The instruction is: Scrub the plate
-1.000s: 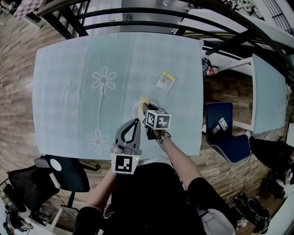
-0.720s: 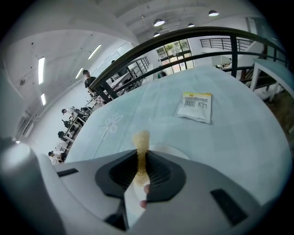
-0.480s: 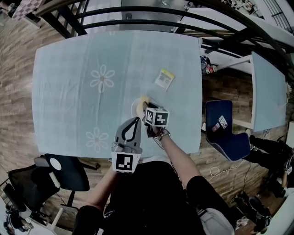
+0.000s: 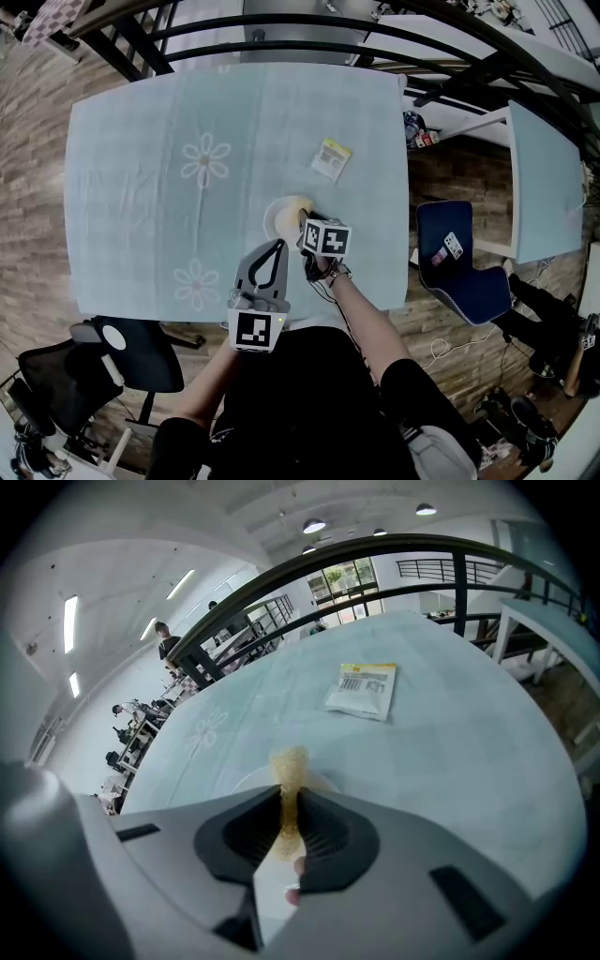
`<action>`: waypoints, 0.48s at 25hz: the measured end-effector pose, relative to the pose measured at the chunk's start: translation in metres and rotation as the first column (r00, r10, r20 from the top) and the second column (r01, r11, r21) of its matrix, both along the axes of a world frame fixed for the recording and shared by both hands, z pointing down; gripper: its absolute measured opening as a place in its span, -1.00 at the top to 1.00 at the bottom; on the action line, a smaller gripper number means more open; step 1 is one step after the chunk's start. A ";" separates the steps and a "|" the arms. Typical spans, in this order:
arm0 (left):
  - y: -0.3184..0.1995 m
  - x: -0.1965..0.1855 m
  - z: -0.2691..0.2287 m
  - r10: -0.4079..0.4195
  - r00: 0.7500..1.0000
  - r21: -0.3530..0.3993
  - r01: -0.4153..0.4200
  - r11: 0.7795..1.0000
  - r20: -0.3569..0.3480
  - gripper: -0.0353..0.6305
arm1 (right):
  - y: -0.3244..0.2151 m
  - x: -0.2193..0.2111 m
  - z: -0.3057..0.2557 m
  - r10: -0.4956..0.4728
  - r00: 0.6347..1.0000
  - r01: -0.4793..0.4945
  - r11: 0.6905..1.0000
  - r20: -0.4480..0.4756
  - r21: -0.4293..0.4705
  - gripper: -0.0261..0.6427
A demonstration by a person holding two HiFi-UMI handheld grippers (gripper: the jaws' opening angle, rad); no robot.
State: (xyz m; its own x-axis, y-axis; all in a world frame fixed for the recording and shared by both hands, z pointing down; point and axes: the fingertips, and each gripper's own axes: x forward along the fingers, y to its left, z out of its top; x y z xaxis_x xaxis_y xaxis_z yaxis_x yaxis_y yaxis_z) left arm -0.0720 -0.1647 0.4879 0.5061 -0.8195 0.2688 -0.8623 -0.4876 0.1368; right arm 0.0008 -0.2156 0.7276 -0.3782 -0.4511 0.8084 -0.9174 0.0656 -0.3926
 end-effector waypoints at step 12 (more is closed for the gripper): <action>0.005 0.003 0.000 0.029 1.000 0.010 -0.028 1.000 -0.011 0.86 | 0.008 0.026 -0.006 0.040 0.998 -0.040 0.999 -0.041 0.001 0.77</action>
State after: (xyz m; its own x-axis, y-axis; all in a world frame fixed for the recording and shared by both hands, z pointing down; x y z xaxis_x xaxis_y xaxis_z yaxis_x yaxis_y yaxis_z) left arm -0.0689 -0.1596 0.4881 0.5322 -0.8073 0.2550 -0.8465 -0.5133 0.1415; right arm 0.0269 -0.2081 0.7214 -0.3262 -0.4649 0.8231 -0.9347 0.0286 -0.3543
